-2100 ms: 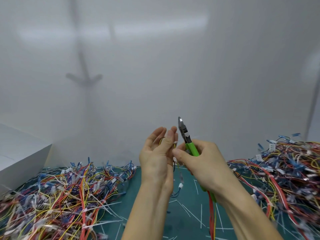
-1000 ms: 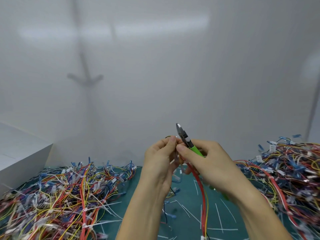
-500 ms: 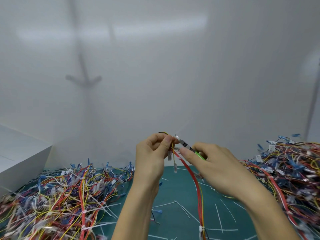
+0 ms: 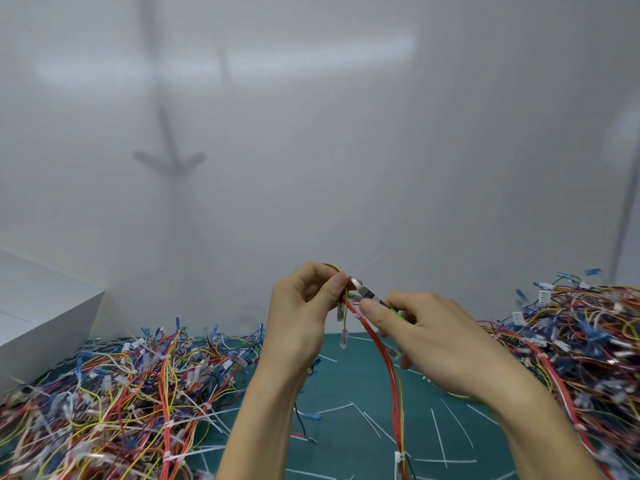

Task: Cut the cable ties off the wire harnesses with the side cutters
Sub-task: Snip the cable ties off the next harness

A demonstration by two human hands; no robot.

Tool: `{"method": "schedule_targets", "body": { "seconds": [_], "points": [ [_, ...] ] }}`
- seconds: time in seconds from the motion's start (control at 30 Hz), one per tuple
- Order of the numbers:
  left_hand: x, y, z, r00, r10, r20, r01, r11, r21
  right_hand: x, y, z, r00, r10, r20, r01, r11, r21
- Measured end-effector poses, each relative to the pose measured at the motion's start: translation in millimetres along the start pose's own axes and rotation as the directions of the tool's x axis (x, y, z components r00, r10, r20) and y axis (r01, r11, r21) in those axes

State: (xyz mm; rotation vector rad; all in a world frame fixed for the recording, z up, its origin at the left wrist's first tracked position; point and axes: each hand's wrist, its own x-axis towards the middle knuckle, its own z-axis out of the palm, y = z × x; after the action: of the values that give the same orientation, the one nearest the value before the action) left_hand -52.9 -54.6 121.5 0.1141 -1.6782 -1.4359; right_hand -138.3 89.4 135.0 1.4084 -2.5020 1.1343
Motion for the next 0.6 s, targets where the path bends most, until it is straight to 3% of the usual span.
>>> {"method": "schedule_targets", "body": {
  "seconds": [0.6],
  "points": [
    [0.4, 0.0, -4.6, 1.0, 0.006, 0.028, -0.007, 0.999, 0.038, -0.5, -4.0, 1.7, 1.0, -0.002, -0.009, 0.002, 1.0, -0.002]
  ]
}}
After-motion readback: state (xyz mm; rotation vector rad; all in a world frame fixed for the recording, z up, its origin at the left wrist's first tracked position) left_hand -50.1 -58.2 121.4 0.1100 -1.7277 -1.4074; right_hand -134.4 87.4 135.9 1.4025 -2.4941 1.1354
